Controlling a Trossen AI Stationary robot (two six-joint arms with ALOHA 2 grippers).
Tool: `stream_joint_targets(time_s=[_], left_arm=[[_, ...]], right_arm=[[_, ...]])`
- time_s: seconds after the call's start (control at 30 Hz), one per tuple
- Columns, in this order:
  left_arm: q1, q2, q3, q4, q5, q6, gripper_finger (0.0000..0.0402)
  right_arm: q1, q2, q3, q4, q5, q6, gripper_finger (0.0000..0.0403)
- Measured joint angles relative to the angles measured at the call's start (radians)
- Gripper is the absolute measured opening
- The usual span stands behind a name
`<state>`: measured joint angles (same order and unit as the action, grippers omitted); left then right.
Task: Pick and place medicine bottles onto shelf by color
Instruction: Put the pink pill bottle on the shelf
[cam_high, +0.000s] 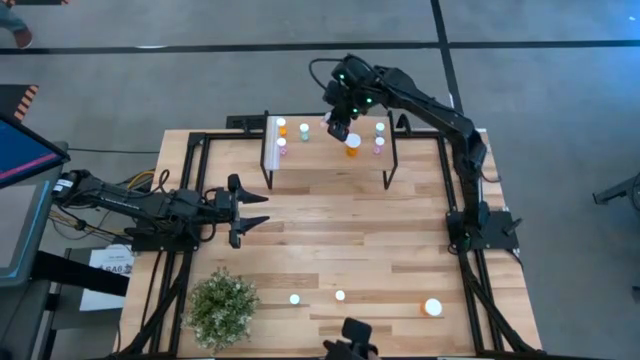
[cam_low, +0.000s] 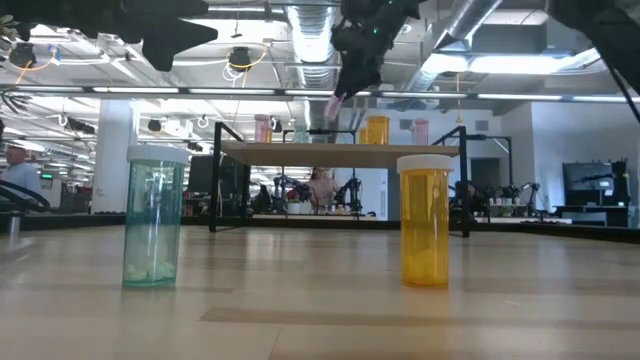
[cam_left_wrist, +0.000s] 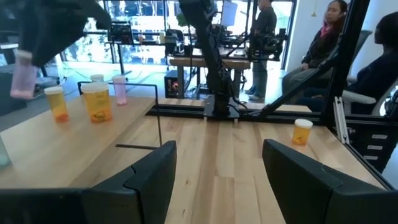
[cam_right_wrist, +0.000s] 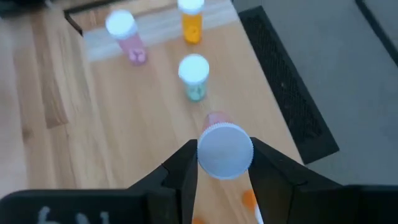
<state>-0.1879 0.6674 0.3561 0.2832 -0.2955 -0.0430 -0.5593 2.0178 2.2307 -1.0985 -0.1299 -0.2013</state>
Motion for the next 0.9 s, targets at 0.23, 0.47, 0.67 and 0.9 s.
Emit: stream_joint_targets(time_s=[0.23, 0.47, 0.67, 0.9], left_arm=[[0.0, 0.0, 0.0, -0.003, 0.0, -0.002, 0.0226], [0.0, 0.0, 0.0, -0.004, 0.001, -0.015, 0.0226], [0.0, 0.0, 0.0, -0.004, 0.001, -0.019, 0.0226], [0.0, 0.0, 0.0, -0.004, 0.001, -0.021, 0.0226]], right_arm=[[-0.013, 0.075, 0.05, -0.061, 0.0, -0.033, 0.0152], [-0.013, 0.101, 0.05, -0.111, 0.03, -0.052, 0.0154], [-0.012, 0.099, 0.05, -0.112, 0.03, -0.059, 0.0155], [-0.012, 0.1, 0.032, -0.117, 0.03, -0.062, 0.0163]])
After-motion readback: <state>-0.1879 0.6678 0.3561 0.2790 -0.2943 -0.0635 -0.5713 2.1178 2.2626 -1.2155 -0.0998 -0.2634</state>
